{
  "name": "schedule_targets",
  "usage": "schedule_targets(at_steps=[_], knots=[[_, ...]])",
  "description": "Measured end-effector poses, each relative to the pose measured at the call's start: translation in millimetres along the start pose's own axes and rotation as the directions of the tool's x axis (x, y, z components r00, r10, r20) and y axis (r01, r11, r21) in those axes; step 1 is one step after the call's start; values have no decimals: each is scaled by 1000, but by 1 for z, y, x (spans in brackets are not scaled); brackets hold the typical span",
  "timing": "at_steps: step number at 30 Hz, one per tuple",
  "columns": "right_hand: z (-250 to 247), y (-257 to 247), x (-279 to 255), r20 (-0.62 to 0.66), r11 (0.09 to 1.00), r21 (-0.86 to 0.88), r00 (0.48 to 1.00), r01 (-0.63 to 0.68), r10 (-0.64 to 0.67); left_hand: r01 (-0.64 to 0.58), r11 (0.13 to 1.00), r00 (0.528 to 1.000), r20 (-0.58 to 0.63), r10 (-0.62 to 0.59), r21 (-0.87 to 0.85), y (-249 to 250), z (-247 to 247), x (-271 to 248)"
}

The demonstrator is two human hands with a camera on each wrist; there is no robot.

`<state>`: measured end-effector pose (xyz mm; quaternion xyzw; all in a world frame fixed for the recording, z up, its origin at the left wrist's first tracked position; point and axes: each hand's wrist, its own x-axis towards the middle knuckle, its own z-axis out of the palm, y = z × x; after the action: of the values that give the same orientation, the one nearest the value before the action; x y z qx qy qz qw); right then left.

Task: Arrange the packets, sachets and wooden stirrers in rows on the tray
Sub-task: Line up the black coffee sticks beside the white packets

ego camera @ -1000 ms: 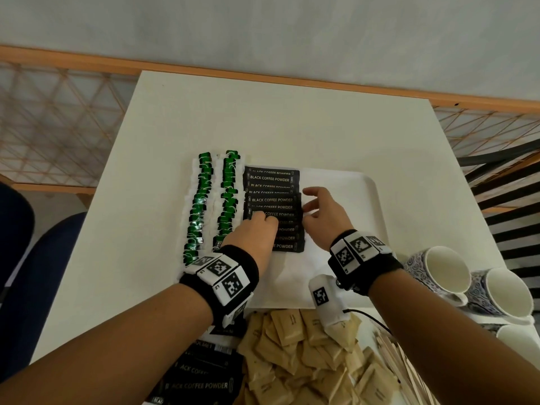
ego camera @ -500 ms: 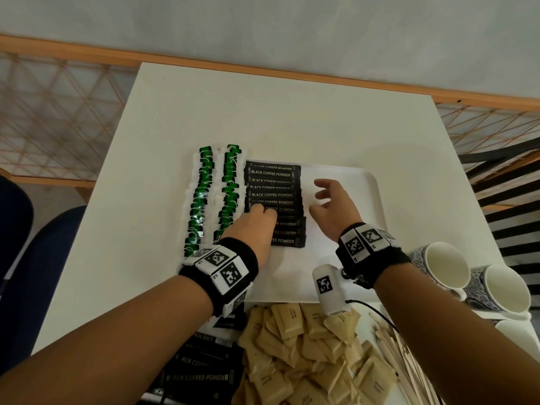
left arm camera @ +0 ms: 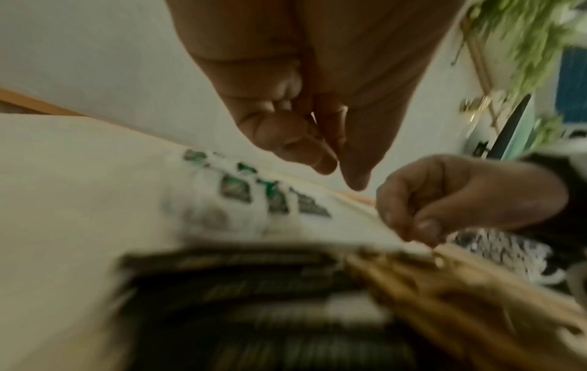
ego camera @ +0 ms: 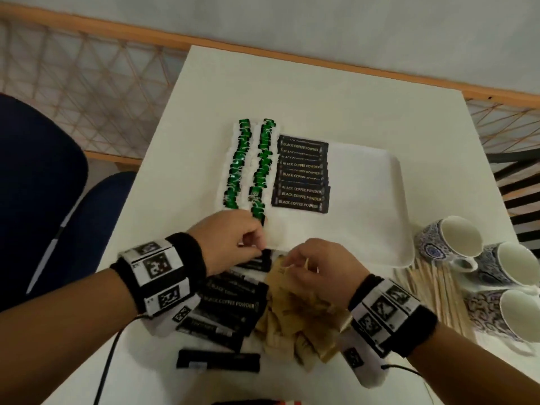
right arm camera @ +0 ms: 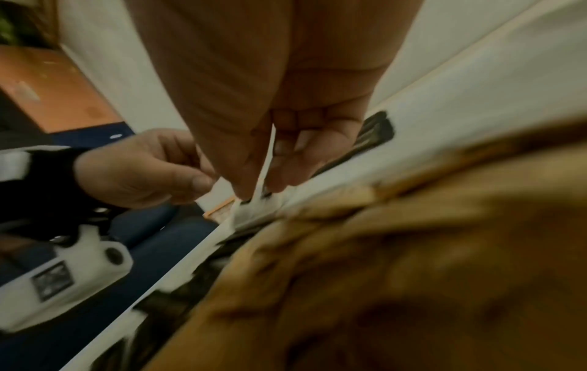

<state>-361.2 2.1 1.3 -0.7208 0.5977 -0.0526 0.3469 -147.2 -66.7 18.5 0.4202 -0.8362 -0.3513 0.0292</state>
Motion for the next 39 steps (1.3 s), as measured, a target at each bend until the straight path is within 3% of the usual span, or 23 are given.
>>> schedule_targets(at_steps=[3,8,13,17,21,23,25,30,35,39], knots=[[22,-25,-7,185,982,-129,976,137,-112,107,990,990,83,-114,91,-27,15,-33],[57,-60,-16,452,835,-278,832,475,-323,151,985,988,19,-153,82,-43,35,-66],[75,-75,-15,539,650,-446,764,616,-355,188,980,982,-47,-185,70,-42,44,-71],[76,-78,-10,466,659,-519,827,544,-315,146,987,988,-55,-142,72,-39,40,-79],[68,-74,-4,321,705,-513,872,489,-371,99,931,985,97,-142,352,-36,45,-86],[66,-69,-3,176,749,-514,905,419,-387,104,882,978,115,-175,460,-37,51,-90],[66,-64,1,77,795,-518,943,315,-323,115,862,977,102,-188,494,-39,58,-91],[65,-58,11,46,820,-548,985,163,-165,147,893,984,25,-174,425,-46,62,-83],[70,-62,14,60,821,-542,983,179,-175,146,922,989,-56,-135,359,-46,57,-77],[72,-61,17,79,797,-579,985,169,-151,158,910,987,-51,-151,384,-48,55,-73]])
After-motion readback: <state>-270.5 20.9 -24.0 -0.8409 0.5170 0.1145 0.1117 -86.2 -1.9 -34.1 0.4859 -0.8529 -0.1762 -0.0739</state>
